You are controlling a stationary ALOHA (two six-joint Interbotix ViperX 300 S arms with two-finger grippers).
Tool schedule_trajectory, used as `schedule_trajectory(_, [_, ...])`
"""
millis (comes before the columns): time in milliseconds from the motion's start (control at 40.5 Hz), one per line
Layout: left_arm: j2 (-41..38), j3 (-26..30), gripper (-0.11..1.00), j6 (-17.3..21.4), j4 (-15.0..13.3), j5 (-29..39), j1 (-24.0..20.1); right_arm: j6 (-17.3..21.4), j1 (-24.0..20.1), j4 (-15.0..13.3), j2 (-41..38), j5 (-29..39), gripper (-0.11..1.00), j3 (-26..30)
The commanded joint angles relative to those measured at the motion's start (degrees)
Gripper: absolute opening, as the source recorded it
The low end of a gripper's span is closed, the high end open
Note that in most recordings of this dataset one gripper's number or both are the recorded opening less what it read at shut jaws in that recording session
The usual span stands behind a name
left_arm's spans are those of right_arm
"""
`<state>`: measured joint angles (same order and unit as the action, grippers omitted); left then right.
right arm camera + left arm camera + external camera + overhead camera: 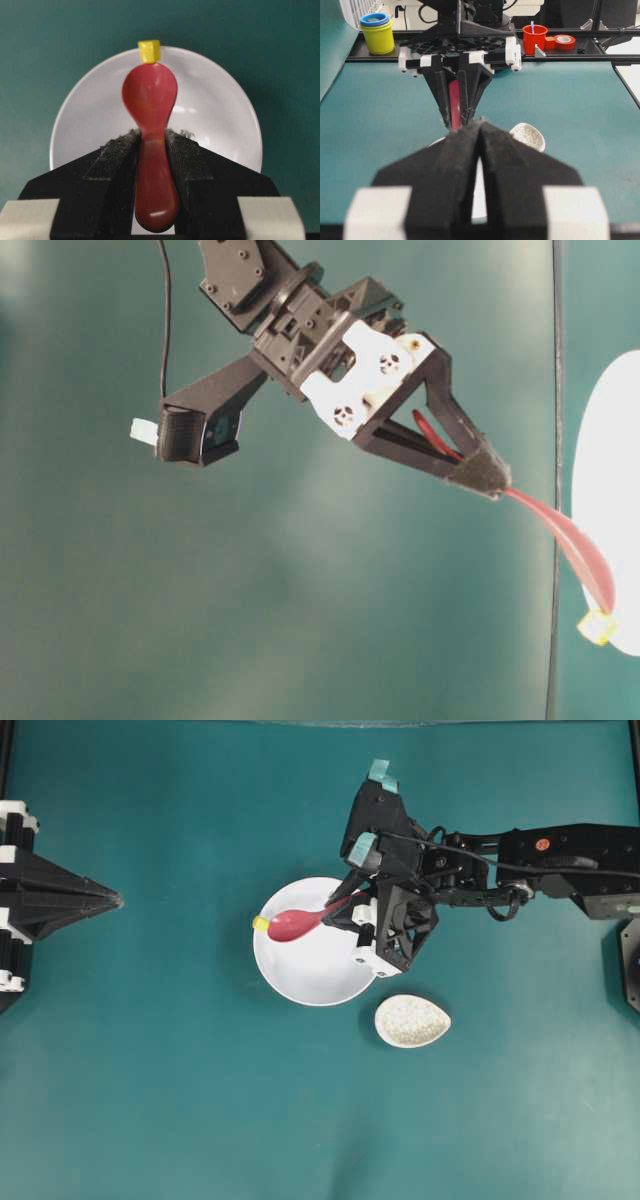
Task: Scoop the yellow hexagonal prism block from the bowl with a spoon using the right arm.
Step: 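Drag the spoon under the yellow hexagonal block toward the bowl rim, then raise the spoon with the block out of the bowl toward the right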
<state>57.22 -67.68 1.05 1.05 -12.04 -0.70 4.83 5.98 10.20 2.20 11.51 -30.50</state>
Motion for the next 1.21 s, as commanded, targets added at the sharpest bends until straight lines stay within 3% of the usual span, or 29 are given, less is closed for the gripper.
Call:
schedule_trajectory(0, [-0.2, 1.6, -0.01, 0.1, 0.2, -0.3, -0.1, 0.1, -0.2, 0.1, 1.4, -0.4, 0.23, 0.6])
schedule_trajectory(618, [-0.2, 1.6, -0.01, 0.1, 0.2, -0.2, -0.1, 0.1, -0.4, 0.1, -1.8, -1.8, 0.23, 0.4])
schedule_trajectory(1186, [-0.2, 1.6, -0.01, 0.1, 0.2, 0.1, -0.1, 0.1, -0.7, 0.1, -2.0, -11.1, 0.23, -3.7])
